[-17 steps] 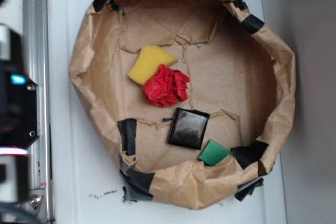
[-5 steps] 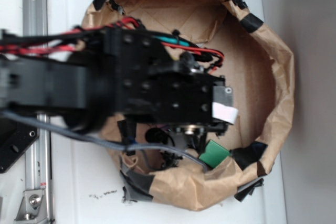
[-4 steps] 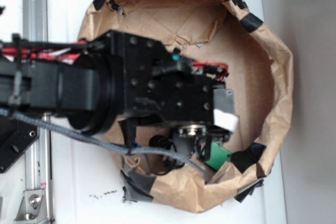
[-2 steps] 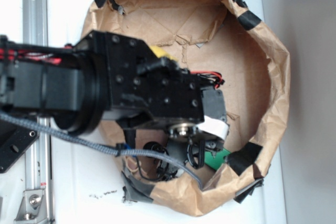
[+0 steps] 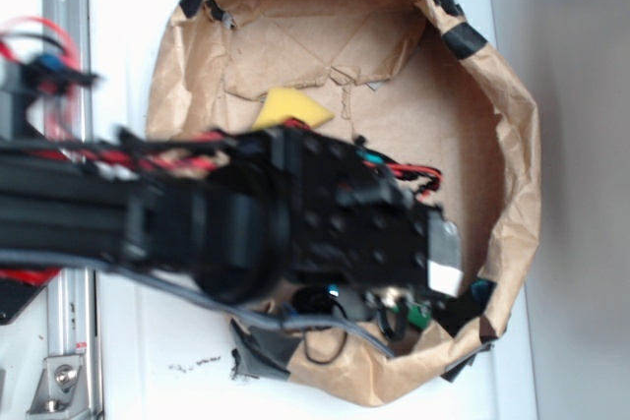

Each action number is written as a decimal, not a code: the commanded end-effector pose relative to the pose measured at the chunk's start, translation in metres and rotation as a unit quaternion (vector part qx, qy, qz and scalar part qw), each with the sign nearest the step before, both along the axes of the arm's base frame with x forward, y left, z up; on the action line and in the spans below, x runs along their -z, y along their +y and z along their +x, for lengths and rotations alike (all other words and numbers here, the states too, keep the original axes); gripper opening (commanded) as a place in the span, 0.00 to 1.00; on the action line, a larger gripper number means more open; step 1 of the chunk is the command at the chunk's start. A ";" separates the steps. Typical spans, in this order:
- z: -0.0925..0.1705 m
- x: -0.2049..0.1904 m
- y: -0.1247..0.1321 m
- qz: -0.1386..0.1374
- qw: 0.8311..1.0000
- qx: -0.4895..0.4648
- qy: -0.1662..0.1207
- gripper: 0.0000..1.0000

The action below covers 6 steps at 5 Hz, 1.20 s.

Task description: Grab the black box.

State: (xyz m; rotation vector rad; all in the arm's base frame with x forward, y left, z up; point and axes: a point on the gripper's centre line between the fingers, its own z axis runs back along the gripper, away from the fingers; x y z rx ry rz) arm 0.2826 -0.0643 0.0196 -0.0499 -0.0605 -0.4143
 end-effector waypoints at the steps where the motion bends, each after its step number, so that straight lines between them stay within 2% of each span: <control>1: -0.009 -0.018 0.030 0.041 0.996 -0.081 -0.003 0.00; 2: -0.019 -0.062 0.079 0.031 0.986 -0.158 -0.039 0.00; 3: -0.034 -0.103 0.124 -0.005 0.973 -0.226 -0.051 0.00; 4: -0.030 -0.131 0.114 -0.020 0.970 -0.232 -0.069 0.00; 5: -0.027 -0.152 0.086 0.003 0.972 -0.225 -0.065 0.00; 6: -0.020 -0.156 0.060 0.016 0.971 -0.233 -0.053 0.00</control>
